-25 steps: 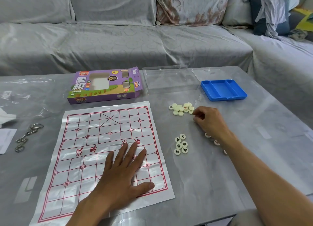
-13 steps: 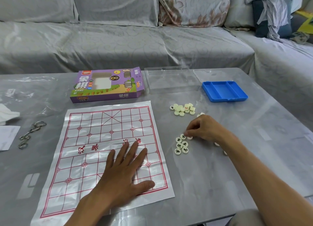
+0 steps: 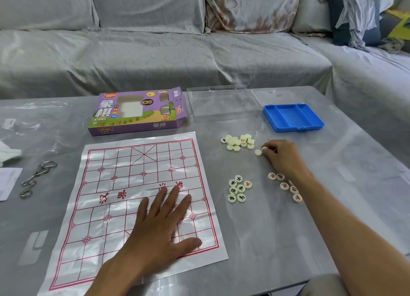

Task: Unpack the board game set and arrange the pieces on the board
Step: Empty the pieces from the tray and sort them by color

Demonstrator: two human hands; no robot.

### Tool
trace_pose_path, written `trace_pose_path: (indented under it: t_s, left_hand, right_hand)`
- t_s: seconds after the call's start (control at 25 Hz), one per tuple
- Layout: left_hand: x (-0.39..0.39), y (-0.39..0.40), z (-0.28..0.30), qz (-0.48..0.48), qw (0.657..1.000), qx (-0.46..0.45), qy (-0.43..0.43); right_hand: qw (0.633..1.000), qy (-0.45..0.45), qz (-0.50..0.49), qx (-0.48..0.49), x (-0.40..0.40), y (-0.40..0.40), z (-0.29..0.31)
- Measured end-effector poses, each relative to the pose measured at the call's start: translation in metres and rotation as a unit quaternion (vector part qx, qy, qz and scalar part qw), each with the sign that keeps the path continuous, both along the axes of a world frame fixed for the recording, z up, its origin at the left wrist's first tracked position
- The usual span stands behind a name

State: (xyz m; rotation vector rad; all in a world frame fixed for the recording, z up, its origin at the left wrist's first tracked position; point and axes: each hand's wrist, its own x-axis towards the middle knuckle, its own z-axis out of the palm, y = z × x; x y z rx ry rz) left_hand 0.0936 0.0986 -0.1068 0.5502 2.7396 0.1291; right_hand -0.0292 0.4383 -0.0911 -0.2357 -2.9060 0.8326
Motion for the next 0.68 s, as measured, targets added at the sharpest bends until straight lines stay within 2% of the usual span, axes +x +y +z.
trace_pose_path:
  t_s: [0.16, 0.44, 0.52, 0.68]
  left_hand:
    - [0.001, 0.0, 0.0, -0.001, 1.0, 0.004, -0.002]
    - [0.001, 0.0, 0.001, -0.001, 1.0, 0.002, 0.001]
    - [0.001, -0.001, 0.001, -0.001, 1.0, 0.004, 0.0]
    - [0.001, -0.001, -0.001, 0.001, 1.0, 0.011, 0.005]
  right_hand:
    - [0.993, -0.05, -0.019, -0.104, 0.003, 0.003, 0.005]
    - [0.99, -0.083, -0.016, -0.115, 0.01, 0.006, 0.012]
    - [0.99, -0.097, 0.015, -0.098, 0.012, 0.002, 0.013]
    - [0.978, -0.135, 0.143, -0.074, 0.015, -0.025, 0.017]
